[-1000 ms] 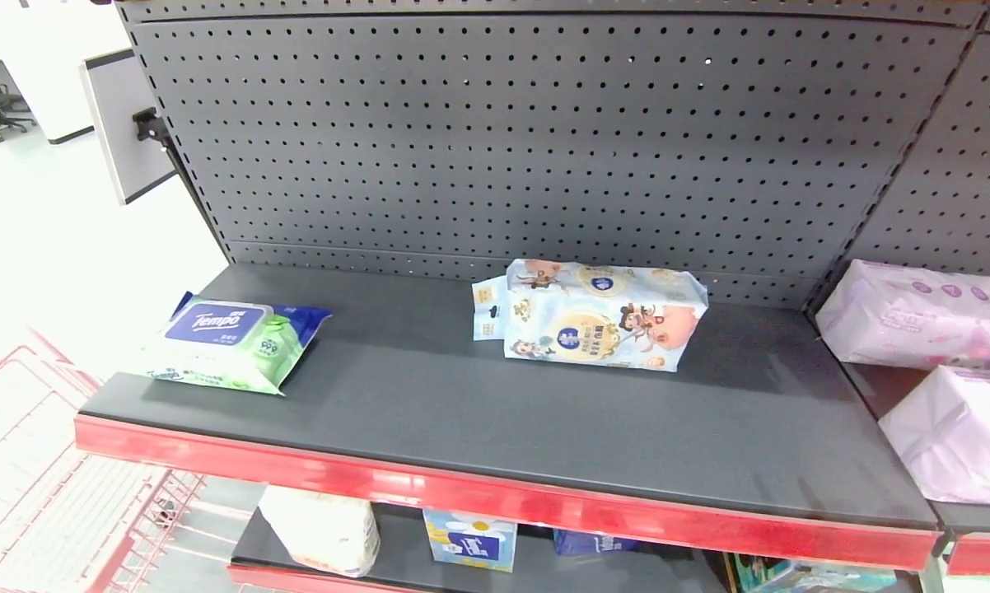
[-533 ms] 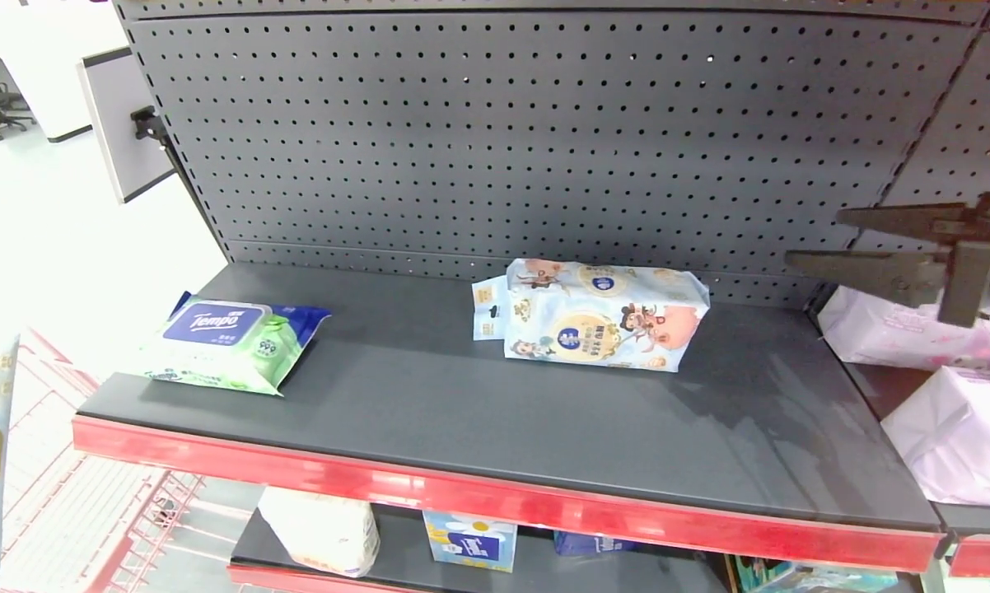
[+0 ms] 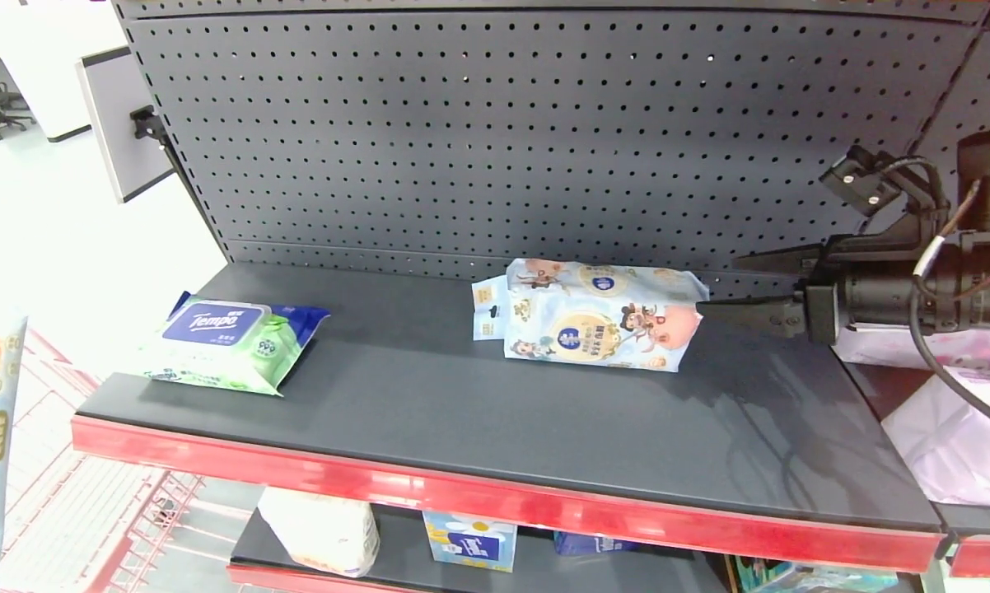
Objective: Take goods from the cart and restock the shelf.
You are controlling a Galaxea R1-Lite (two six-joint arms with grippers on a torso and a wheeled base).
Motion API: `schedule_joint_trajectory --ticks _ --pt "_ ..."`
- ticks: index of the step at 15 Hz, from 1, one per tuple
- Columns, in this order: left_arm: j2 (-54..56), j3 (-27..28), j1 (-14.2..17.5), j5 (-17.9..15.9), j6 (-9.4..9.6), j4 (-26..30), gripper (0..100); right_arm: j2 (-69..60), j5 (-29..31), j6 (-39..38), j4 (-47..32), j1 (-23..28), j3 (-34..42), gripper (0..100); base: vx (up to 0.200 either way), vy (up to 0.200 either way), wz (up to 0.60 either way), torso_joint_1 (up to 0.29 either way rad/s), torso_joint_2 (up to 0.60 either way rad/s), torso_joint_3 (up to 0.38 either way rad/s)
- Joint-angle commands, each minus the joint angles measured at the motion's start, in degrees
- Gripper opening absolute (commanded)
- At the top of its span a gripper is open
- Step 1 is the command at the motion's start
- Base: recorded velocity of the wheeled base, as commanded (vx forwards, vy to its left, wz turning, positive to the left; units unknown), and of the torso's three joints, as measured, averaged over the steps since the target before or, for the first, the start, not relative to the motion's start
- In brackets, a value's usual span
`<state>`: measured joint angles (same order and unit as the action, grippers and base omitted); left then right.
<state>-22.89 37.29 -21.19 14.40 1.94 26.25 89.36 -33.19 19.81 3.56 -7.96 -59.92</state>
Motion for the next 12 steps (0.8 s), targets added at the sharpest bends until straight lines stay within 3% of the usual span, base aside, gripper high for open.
schedule_joint_trajectory --ticks 1,10,12 --pt "-1.0 0.3 0.0 0.0 0.00 -0.1 0 3.8 -2.0 0.8 0.0 -0.2 -1.6 100 0.000 0.000 0.00 0.000 0.00 0.000" --pt "-1.6 0.3 0.0 0.0 0.17 -0.1 0 11.5 -2.8 4.3 0.0 0.2 -7.7 100 0.000 0.000 0.00 0.000 0.00 0.000" --pt "-1.8 0.2 0.0 -0.1 1.14 -0.1 0 12.4 -3.9 4.7 0.0 0.0 -7.8 100 0.000 0.000 0.00 0.000 0.00 0.000"
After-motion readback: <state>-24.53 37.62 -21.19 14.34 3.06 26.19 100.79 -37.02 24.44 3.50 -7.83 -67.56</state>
